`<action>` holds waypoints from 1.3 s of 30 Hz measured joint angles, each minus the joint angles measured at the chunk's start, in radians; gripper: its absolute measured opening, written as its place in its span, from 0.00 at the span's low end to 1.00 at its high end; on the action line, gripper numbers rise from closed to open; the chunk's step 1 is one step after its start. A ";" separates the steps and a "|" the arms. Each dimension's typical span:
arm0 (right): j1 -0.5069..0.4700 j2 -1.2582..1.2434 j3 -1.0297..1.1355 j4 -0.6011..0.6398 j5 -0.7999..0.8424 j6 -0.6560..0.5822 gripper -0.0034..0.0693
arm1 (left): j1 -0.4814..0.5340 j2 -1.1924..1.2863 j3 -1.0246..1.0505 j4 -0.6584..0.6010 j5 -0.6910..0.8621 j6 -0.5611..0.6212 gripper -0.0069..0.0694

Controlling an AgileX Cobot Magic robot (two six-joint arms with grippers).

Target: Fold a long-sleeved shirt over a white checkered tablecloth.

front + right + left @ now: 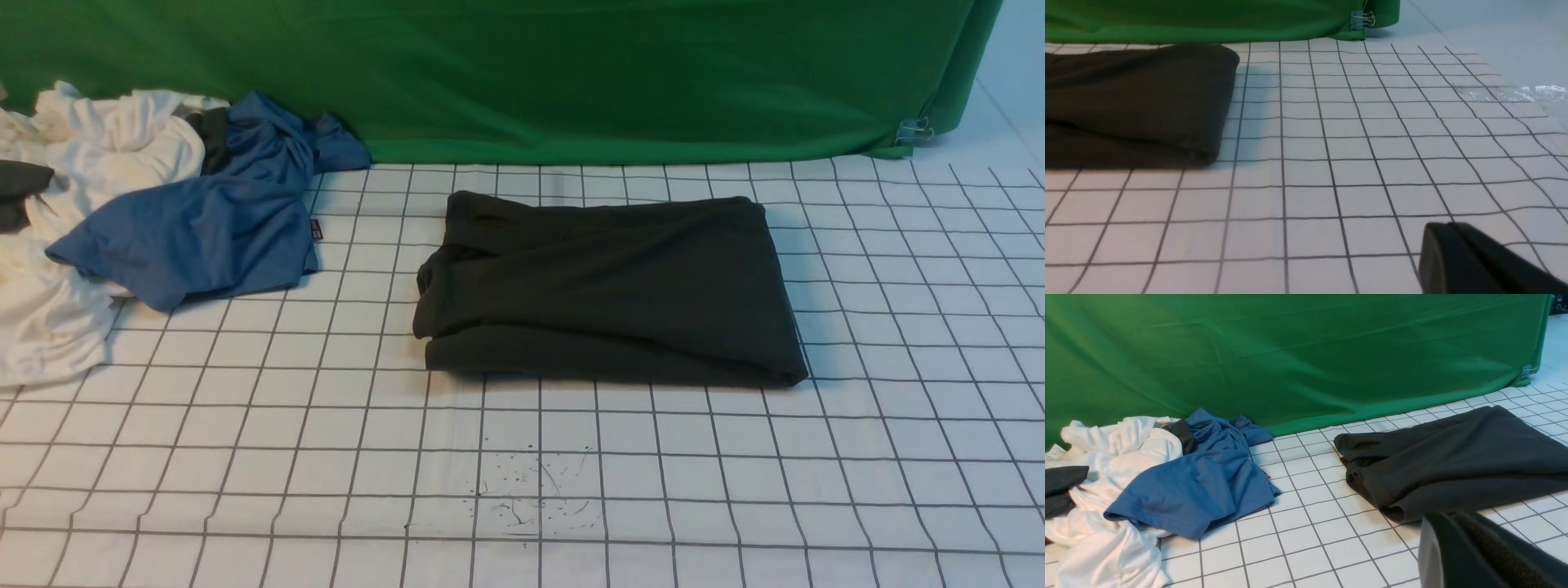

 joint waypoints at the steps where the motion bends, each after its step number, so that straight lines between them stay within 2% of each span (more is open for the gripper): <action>1: 0.001 0.000 0.000 0.000 0.000 0.001 0.06 | 0.000 0.000 0.000 0.000 0.000 0.000 0.05; 39: 0.001 0.000 0.000 -0.002 0.000 0.019 0.10 | 0.000 0.000 0.000 0.000 0.000 0.000 0.05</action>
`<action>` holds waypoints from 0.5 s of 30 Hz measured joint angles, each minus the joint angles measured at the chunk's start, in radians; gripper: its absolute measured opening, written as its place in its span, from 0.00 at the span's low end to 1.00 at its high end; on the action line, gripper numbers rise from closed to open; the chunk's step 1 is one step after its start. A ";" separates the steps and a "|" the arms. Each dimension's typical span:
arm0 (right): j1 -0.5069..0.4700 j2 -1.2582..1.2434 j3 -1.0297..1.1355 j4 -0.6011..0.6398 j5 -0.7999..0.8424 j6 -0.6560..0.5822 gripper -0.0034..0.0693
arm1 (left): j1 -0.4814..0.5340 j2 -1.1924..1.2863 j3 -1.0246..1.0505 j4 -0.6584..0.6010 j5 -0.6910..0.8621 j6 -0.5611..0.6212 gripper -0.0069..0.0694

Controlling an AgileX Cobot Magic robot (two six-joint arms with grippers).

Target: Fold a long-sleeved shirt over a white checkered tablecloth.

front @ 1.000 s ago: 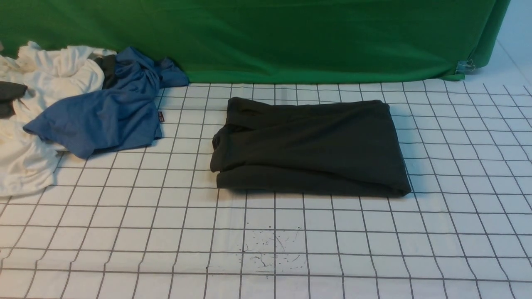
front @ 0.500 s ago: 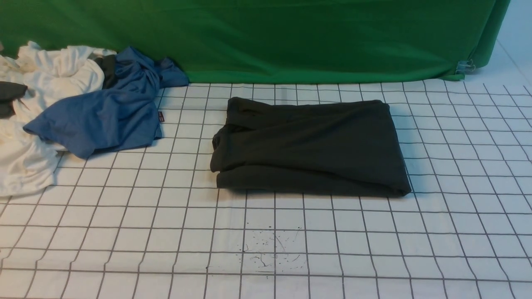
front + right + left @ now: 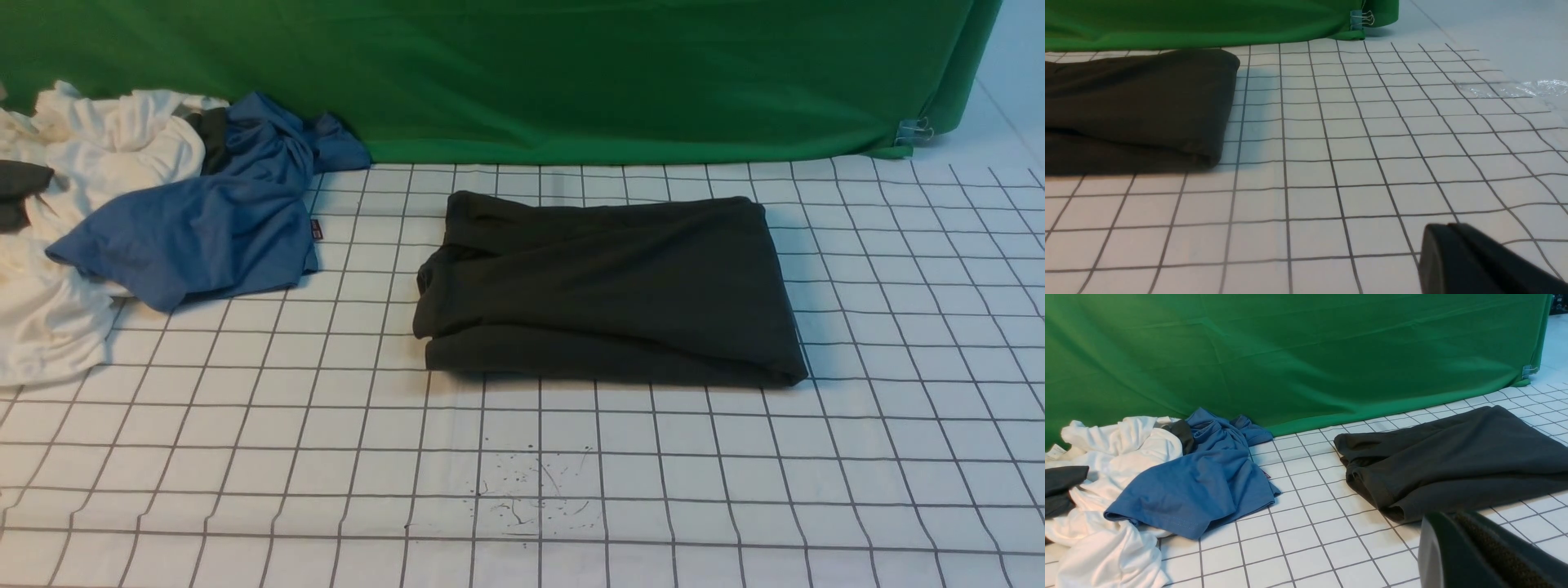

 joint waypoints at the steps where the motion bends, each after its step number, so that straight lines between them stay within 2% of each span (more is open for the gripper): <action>1: 0.000 0.000 0.000 0.000 0.000 0.000 0.10 | 0.000 0.000 0.000 0.000 0.000 0.000 0.05; 6: 0.000 0.000 0.000 0.000 0.000 0.000 0.11 | 0.000 0.000 0.001 0.017 -0.009 0.000 0.05; 12: 0.000 0.000 0.000 0.000 0.000 0.001 0.11 | 0.017 0.001 0.083 0.072 -0.179 0.000 0.05; 15: 0.000 0.000 0.000 0.000 0.000 0.001 0.11 | 0.092 0.001 0.180 0.069 -0.296 0.000 0.05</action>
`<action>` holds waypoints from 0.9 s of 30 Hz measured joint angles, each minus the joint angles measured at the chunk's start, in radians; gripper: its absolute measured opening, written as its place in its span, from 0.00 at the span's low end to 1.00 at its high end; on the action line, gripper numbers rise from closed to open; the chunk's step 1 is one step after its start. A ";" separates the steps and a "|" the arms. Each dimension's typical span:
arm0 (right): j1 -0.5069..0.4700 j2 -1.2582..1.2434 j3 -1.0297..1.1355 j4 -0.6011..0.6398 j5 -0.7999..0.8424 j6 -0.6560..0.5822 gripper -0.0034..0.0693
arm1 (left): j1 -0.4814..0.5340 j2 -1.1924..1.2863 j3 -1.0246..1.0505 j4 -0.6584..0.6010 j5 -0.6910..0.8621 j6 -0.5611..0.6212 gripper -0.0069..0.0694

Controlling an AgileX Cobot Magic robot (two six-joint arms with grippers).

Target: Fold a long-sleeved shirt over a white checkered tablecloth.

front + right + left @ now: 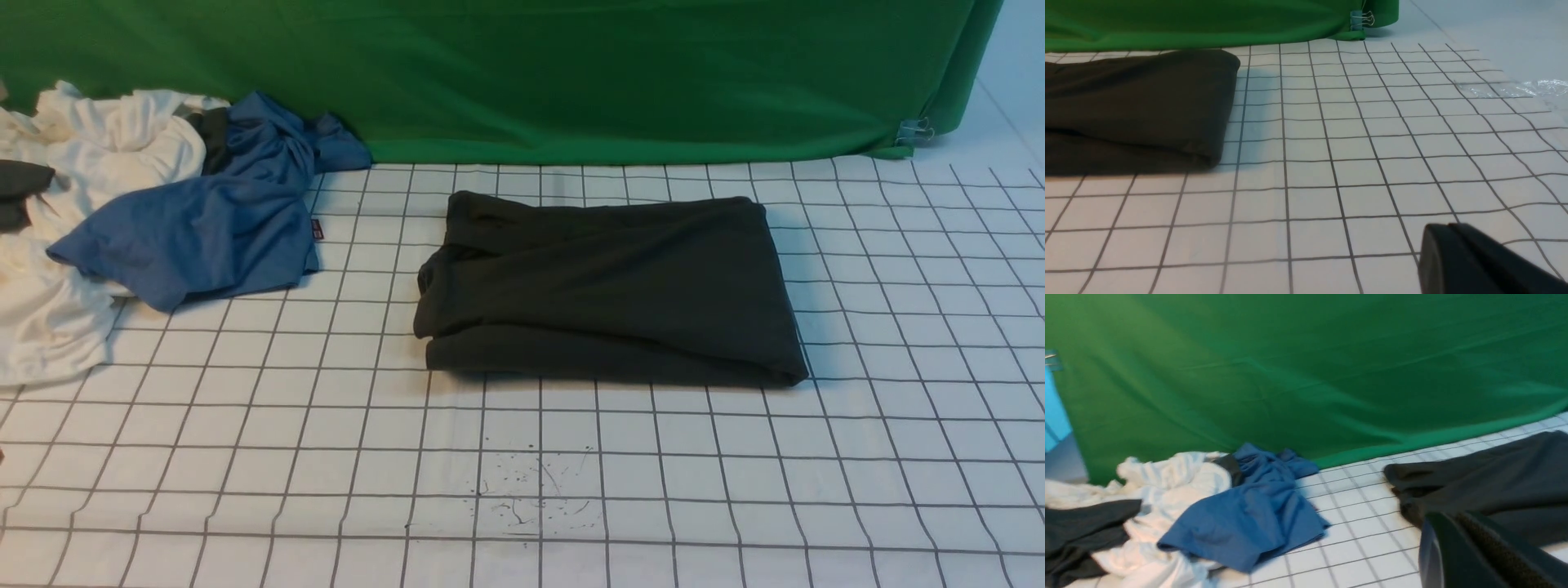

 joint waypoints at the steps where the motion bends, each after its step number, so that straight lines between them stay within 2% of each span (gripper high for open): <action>1: 0.000 0.000 0.000 0.000 0.000 0.000 0.11 | 0.025 0.000 0.026 -0.006 -0.033 0.000 0.05; 5: 0.000 0.000 0.000 0.000 0.000 0.000 0.11 | 0.143 0.001 0.150 -0.018 -0.086 0.000 0.05; 7: 0.000 0.000 0.000 0.000 0.000 0.000 0.11 | 0.170 0.001 0.174 -0.018 -0.076 0.000 0.05; 14: 0.000 0.000 0.000 0.000 0.000 0.001 0.11 | 0.176 0.001 0.177 -0.025 0.030 0.000 0.05; 27: 0.000 0.000 0.000 0.000 0.000 0.000 0.13 | 0.181 0.001 0.177 -0.037 0.033 0.010 0.05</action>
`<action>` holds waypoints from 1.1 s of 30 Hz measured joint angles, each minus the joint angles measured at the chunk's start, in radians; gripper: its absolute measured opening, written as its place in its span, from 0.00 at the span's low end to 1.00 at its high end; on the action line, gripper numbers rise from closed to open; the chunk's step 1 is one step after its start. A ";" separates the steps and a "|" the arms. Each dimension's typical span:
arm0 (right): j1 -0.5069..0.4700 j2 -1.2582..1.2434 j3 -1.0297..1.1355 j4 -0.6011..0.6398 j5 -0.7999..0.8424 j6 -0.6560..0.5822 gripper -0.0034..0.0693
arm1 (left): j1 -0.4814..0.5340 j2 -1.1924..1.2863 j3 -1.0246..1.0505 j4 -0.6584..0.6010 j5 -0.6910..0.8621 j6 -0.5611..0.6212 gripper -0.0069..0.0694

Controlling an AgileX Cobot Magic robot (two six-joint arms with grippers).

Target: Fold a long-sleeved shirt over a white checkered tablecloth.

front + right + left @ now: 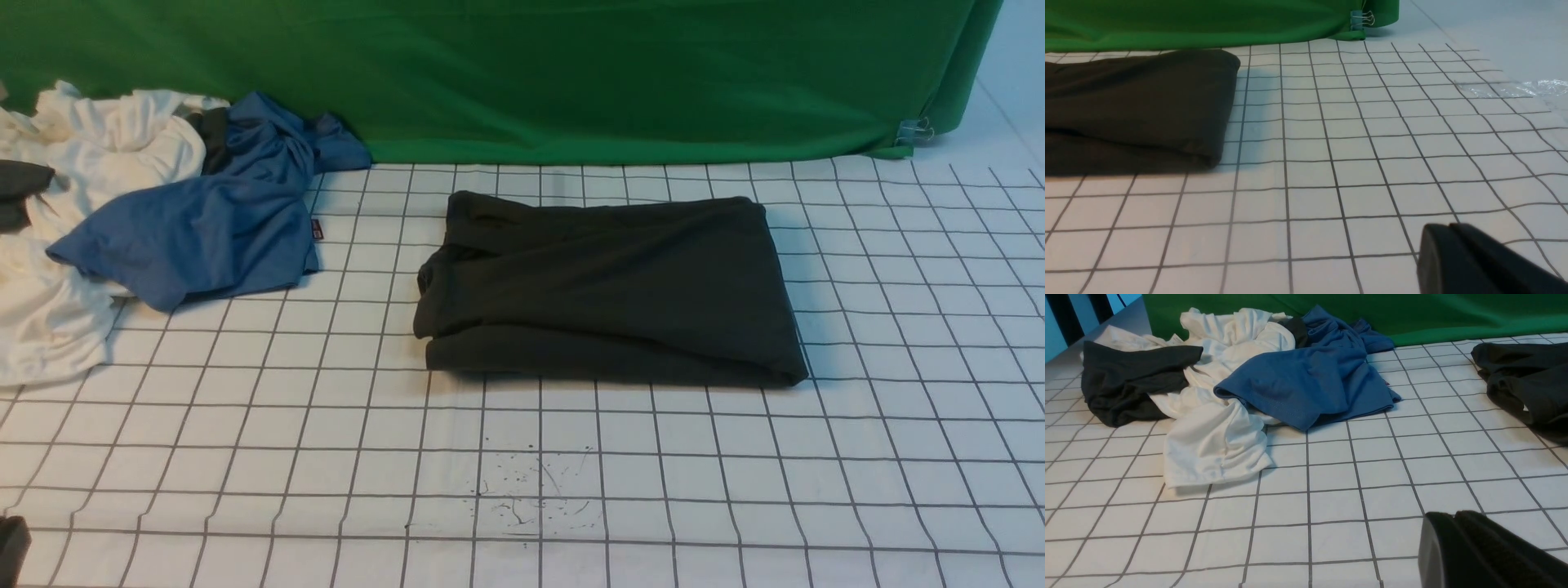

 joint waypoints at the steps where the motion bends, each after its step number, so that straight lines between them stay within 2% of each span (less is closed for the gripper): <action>1: 0.000 0.000 0.000 0.000 0.000 0.000 0.14 | 0.001 0.000 0.000 0.000 0.000 0.000 0.05; 33: 0.000 0.000 0.000 0.000 0.000 0.000 0.23 | 0.003 0.000 0.000 0.000 0.000 0.006 0.05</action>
